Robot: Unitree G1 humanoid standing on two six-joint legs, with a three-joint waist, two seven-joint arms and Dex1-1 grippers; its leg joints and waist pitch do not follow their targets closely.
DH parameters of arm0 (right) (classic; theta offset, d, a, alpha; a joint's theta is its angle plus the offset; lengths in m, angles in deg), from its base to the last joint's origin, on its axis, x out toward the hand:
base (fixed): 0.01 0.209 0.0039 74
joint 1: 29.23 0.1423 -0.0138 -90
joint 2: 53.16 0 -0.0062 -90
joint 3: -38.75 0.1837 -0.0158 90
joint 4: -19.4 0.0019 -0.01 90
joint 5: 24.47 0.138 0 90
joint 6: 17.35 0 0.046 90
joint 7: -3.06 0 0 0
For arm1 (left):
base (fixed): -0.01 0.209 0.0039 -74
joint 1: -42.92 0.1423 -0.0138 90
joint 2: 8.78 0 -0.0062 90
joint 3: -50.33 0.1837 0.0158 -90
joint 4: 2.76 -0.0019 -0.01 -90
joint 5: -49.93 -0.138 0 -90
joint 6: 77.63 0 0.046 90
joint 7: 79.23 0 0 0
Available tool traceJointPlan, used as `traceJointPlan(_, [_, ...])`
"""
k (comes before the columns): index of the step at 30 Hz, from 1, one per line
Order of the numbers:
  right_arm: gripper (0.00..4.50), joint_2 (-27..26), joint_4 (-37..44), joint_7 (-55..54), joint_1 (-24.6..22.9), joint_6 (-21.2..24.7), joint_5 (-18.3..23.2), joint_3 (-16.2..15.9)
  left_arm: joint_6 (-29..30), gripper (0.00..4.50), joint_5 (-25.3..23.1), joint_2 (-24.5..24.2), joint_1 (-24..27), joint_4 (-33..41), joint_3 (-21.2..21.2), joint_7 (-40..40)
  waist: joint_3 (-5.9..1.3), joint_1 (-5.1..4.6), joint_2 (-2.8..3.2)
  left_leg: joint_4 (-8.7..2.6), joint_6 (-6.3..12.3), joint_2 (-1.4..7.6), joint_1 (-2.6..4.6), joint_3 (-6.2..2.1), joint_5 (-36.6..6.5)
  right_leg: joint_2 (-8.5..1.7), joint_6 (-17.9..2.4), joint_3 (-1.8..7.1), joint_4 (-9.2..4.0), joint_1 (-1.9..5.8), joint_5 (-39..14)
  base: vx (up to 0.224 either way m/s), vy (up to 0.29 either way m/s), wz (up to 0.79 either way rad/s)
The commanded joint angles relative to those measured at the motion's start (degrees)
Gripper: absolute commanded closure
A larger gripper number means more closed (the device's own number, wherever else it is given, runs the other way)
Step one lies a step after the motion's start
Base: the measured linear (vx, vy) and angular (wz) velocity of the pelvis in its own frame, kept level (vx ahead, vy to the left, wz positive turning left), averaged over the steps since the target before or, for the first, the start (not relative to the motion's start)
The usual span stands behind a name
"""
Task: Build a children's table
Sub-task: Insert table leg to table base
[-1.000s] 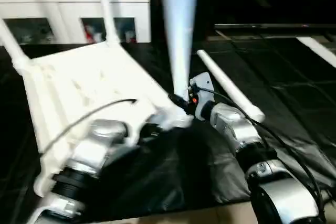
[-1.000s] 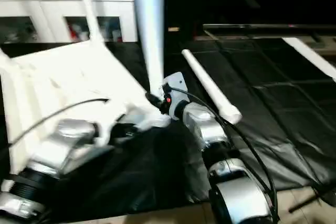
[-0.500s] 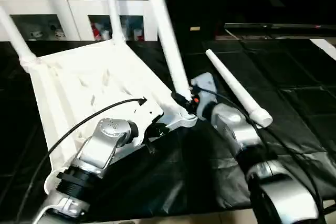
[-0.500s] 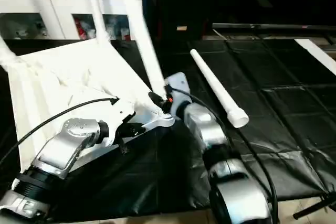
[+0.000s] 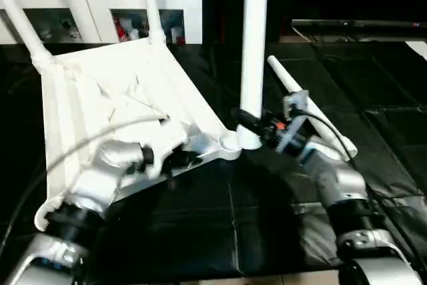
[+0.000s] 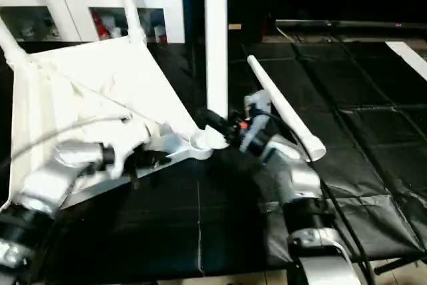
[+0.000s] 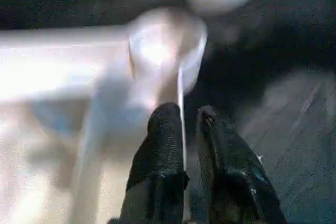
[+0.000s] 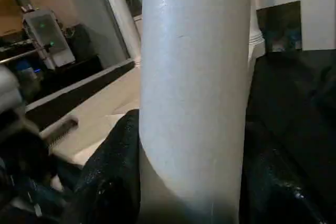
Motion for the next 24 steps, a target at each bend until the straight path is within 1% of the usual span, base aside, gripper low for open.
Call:
traceJointPlan(1, [2.59, 0.69, 3.04, 0.28, -0.28, 1.40, 0.97, -0.06, 0.46, 3.61, 3.16, -0.52, -1.25, 2.14, -2.05, -2.22, -3.94, 0.42, 0.47, -3.65, 3.10, 3.10, 1.11, -0.88, -9.18, -5.12, -12.42, 3.87, -3.41, 3.97, -7.46, 0.000, 0.000, 0.00])
traceJointPlan(2, [2.59, 0.80, 3.92, 0.15, -0.52, 1.91, 1.00, -0.23, 1.84, 3.55, 5.15, -0.33, -1.91, 2.64, -3.48, -2.69, -3.74, 0.36, 0.46, -3.83, 1.98, 3.16, 1.29, -0.86, -10.96, -5.03, -11.82, 3.88, -3.62, 3.76, -10.09, 0.000, 0.000, 0.00])
traceJointPlan(3, [2.59, 0.89, 5.21, -0.15, -0.93, 2.29, 0.84, -0.55, 3.81, 3.55, 7.56, 0.10, -3.08, 3.00, -5.35, -2.47, -3.67, 0.49, 0.47, -3.82, 1.17, 3.04, 1.48, -0.79, -12.30, -5.11, -11.25, 3.93, -3.89, 3.65, -12.36, 0.000, 0.000, 0.00])
traceJointPlan(4, [2.59, 0.92, 6.90, -0.95, -1.42, 3.00, 0.66, -0.87, 5.90, 3.55, 9.83, 0.83, -4.92, 2.88, -7.65, -1.37, -3.51, 0.40, 0.32, -3.89, 0.79, 3.00, 1.54, -0.73, -13.14, -5.05, -10.96, 3.96, -4.01, 3.53, -13.67, 0.000, 0.000, 0.00])
traceJointPlan(5, [2.59, 0.67, 7.78, -1.67, -1.65, 3.57, 0.73, -0.91, 6.65, 3.53, 9.96, 1.46, -6.56, 1.98, -8.84, 0.59, -3.54, 0.59, 0.35, -3.86, 0.31, 2.89, 1.74, -0.84, -13.96, -5.16, -10.17, 3.94, -4.32, 3.53, -16.02, 0.000, 0.000, 0.00])
traceJointPlan(6, [2.59, 0.50, 8.32, -2.15, -1.79, 4.00, 0.82, -0.91, 7.04, 3.53, 9.90, 1.86, -7.62, 1.32, -9.54, 1.92, -3.42, 0.54, 0.33, -3.89, 0.23, 2.85, 1.73, -0.78, -14.32, -5.08, -9.73, 3.98, -4.50, 3.43, -16.94, 0.000, 0.000, 0.00])
traceJointPlan(7, [2.59, 0.19, 8.75, -3.04, -1.98, 3.28, 0.07, -1.17, 7.94, 3.53, 9.27, 2.86, -9.76, -0.45, -10.66, 5.41, -3.46, 0.65, 0.26, -3.92, 0.02, 2.83, 1.67, -0.96, -14.30, -5.18, -8.95, 3.95, -4.64, 3.59, -18.16, 0.000, 0.000, 0.00])
traceJointPlan(8, [2.59, -0.02, 8.89, -3.64, -2.06, 2.64, -0.52, -1.36, 8.54, 3.53, 8.81, 3.58, -11.25, -1.76, -11.40, 7.84, -3.44, 0.70, 0.49, -3.88, -0.12, 2.80, 1.66, -0.90, -14.38, -5.03, -8.53, 3.93, -4.66, 3.48, -18.41, 0.000, 0.000, 0.00])
traceJointPlan(9, [2.59, -0.37, 9.00, -4.10, -2.15, 1.71, -0.83, -1.31, 8.39, 3.53, 7.61, 4.27, -12.69, -3.23, -11.72, 10.56, -3.42, 0.89, 0.30, -3.88, -0.26, 2.72, 1.82, -0.95, -14.80, -5.07, -7.53, 3.85, -4.99, 3.37, -19.59, 0.000, 0.000, 0.00])
traceJointPlan(10, [2.59, -0.35, 9.82, -4.28, -2.39, 2.51, -1.30, -1.90, 8.23, 3.53, 5.96, 5.19, -14.87, -5.68, -11.77, 14.17, -3.41, 0.89, 0.36, -3.88, -0.33, 2.71, 1.74, -1.05, -14.80, -5.15, -7.29, 3.84, -4.95, 3.48, -19.96, 0.000, 0.000, 0.00])
traceJointPlan(11, [2.59, -0.28, 10.40, -4.29, -2.53, 3.34, -1.50, -2.29, 8.00, 3.53, 4.89, 5.69, -16.17, -7.24, -11.68, 16.27, -3.27, 0.91, 0.32, -3.90, -0.29, 2.58, 1.91, -1.01, -15.43, -4.76, -5.95, 3.74, -5.34, 3.35, -21.61, 0.000, 0.000, 0.00])
traceJointPlan(12, [2.59, -0.21, 11.01, -4.46, -2.70, 4.19, -1.80, -2.75, 7.37, 3.53, 4.15, 6.30, -17.49, -8.73, -11.54, 18.23, -3.37, 1.02, 0.22, -3.87, -0.31, 2.59, 1.96, -1.12, -15.36, -4.95, -5.53, 3.76, -5.31, 3.46, -21.82, 0.000, 0.000, 0.00])
traceJointPlan(13, [2.59, -0.13, 11.37, -4.69, -2.83, 4.70, -2.28, -3.25, 6.64, 3.53, 3.73, 7.23, -18.92, -10.12, -11.36, 19.84, -3.59, 1.04, 0.15, -3.95, -0.17, 2.62, 1.46, -1.25, -13.73, -5.08, -5.10, 3.78, -5.07, 3.94, -20.63, 0.000, 0.000, 0.00])
traceJointPlan(14, [2.59, -0.07, 11.75, -4.82, -3.03, 4.74, -2.69, -3.74, 6.41, 3.53, 3.99, 8.24, -20.16, -10.88, -11.17, 20.52, -3.69, 1.12, 0.16, -3.83, 0.09, 2.68, 1.61, -1.20, -12.79, -5.00, -5.15, 3.79, -5.08, 3.71, -19.06, 0.000, 0.000, 0.00])
traceJointPlan(15, [2.59, -0.06, 11.89, -4.87, -3.11, 4.77, -2.81, -3.90, 6.22, 3.53, 4.04, 8.80, -20.76, -11.16, -10.99, 20.75, -3.94, 1.21, 0.14, -3.73, 0.27, 2.74, 1.37, -1.23, -11.17, -5.08, -6.04, 3.80, -4.63, 3.99, -16.19, 0.000, 0.000, 0.00])
traceJointPlan(16, [2.59, 0.12, 12.27, -5.38, -3.37, 4.95, -3.49, -4.58, 5.60, 3.53, 4.49, 11.29, -23.30, -11.96, -10.39, 21.25, -4.16, 1.45, 0.23, -3.47, 0.63, 2.75, 1.46, -1.08, -9.64, -5.02, -6.99, 3.83, -4.44, 3.86, -12.96, 0.000, 0.000, 0.00])
traceJointPlan(17, [2.59, 0.12, 12.27, -5.38, -3.37, 4.95, -3.49, -4.58, 5.60, 3.53, 4.49, 11.29, -23.30, -11.96, -10.39, 21.25, -4.25, 1.49, 0.22, -3.44, 0.81, 2.91, 1.54, -1.09, -9.08, -5.06, -7.88, 3.89, -4.17, 3.80, -11.15, 0.000, 0.000, 0.00])
traceJointPlan(18, [2.59, 0.44, 12.12, -5.97, -3.51, 4.36, -4.55, -5.26, 4.88, 3.53, 5.24, 13.84, -25.73, -11.77, -9.62, 20.65, -4.34, 1.50, 0.19, -3.36, 1.08, 2.89, 1.34, -1.12, -8.20, -5.11, -8.68, 3.85, -3.90, 3.98, -9.33, 0.000, 0.000, 0.00])
traceJointPlan(19, [2.59, 0.46, 11.98, -6.41, -3.54, 4.28, -4.80, -5.36, 4.65, 3.53, 5.97, 14.80, -26.43, -11.22, -9.56, 20.13, -4.64, 1.78, 0.31, -3.04, 1.64, 2.90, 1.21, -1.08, -6.10, -5.14, -9.97, 3.85, -3.38, 4.09, -5.30, 0.000, 0.000, 0.00])
traceJointPlan(20, [2.59, 0.47, 11.84, -6.61, -3.54, 4.26, -4.98, -5.37, 4.50, 3.53, 6.91, 15.67, -26.82, -10.24, -9.52, 19.26, -4.69, 1.81, 0.18, -2.93, 2.10, 2.94, 1.06, -1.08, -4.92, -5.14, -10.70, 3.85, -3.06, 4.16, -2.97, 0.000, 0.000, 0.00])
traceJointPlan(21, [2.59, 0.60, 11.61, -6.80, -3.52, 4.01, -5.47, -5.49, 3.99, 3.53, 7.94, 16.44, -26.82, -8.67, -9.19, 17.84, -4.68, 1.98, 0.12, -2.71, 3.58, 2.85, 0.82, -1.07, -2.98, -5.17, -12.28, 3.77, -2.59, 4.30, 1.43, 0.000, 0.000, 0.00])
traceJointPlan(22, [2.59, 0.60, 11.61, -6.80, -3.52, 4.01, -5.47, -5.49, 3.99, 3.53, 7.94, 16.44, -26.82, -8.67, -9.19, 17.84, -4.67, 2.05, 0.05, -2.64, 3.97, 2.83, 0.74, -1.06, -2.92, -5.29, -12.63, 3.77, -2.50, 4.43, 1.91, 0.000, 0.000, 0.00])
traceJointPlan(23, [2.59, 0.75, 11.61, -6.98, -3.63, 3.92, -6.05, -5.63, 3.22, 3.53, 9.45, 17.28, -26.36, -6.13, -8.46, 15.56, -4.65, 2.06, 0.08, -2.61, 4.42, 2.72, 0.61, -1.04, -2.90, -5.32, -12.96, 3.72, -2.50, 4.61, 2.00, 0.000, 0.000, 0.00])
traceJointPlan(24, [2.59, 0.81, 11.73, -7.05, -3.73, 4.02, -6.11, -5.62, 3.69, 3.53, 10.25, 17.57, -25.58, -4.04, -7.49, 14.38, -4.64, 2.07, 0.00, -2.61, 4.67, 2.76, 0.68, -0.95, -3.16, -5.34, -13.16, 3.75, -2.55, 4.65, 1.66, 0.000, 0.000, 0.00])
